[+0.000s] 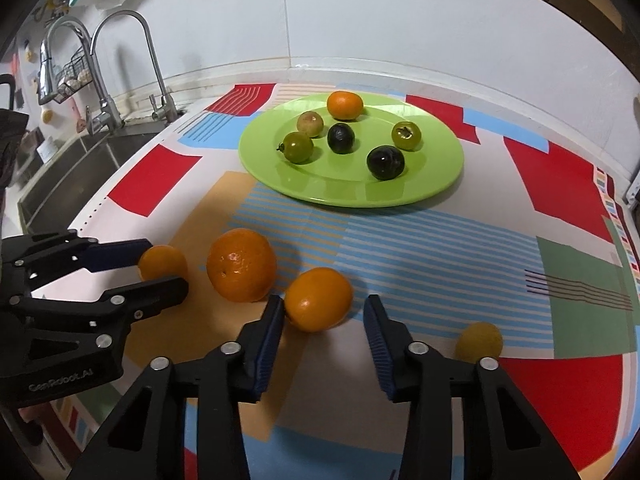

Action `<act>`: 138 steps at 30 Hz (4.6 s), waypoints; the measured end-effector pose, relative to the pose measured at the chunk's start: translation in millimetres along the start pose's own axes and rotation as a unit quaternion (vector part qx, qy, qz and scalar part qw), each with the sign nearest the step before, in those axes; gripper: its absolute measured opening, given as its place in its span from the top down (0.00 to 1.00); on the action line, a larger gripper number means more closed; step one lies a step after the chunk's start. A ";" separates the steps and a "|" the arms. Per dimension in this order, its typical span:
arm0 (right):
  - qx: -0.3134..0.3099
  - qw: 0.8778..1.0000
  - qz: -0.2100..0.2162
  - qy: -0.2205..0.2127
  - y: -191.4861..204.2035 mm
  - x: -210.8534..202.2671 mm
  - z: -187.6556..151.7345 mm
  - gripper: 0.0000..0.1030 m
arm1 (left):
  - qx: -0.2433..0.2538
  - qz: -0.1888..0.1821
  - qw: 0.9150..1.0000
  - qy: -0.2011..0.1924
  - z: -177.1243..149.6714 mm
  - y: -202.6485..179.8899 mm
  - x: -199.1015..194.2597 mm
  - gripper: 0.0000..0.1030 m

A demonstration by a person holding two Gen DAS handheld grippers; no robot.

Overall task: Organize fruits
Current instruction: 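Grasp an orange with the left tool while the right tool grasps another orange, then carry both oranges over the green plate with both tools, then open both tools to release the oranges onto the plate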

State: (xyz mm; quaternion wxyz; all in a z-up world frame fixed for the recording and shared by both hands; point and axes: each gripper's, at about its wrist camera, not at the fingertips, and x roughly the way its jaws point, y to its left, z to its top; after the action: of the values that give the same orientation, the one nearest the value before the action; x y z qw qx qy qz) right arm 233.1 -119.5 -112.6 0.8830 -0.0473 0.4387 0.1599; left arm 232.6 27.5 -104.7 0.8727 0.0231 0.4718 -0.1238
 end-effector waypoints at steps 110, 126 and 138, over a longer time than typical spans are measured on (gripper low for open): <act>0.012 1.000 0.012 -0.022 -78.8 78.4 172.5 0.65 | 0.079 0.003 0.994 -0.074 190.8 15.0 65.7 0.64; 0.021 1.000 0.013 -0.006 -83.0 89.9 175.2 0.65 | 0.099 -0.011 0.994 -0.052 188.8 7.7 85.3 0.64; 0.041 0.999 0.007 -0.020 -85.2 70.4 170.3 0.59 | 0.084 0.002 0.993 -0.081 185.5 7.6 53.8 0.55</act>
State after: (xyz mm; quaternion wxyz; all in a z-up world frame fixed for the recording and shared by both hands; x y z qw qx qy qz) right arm 429.7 -144.8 -69.1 0.8917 -0.0052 0.4274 0.1486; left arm 414.3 -4.7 -47.1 0.9033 0.0870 0.3873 -0.1630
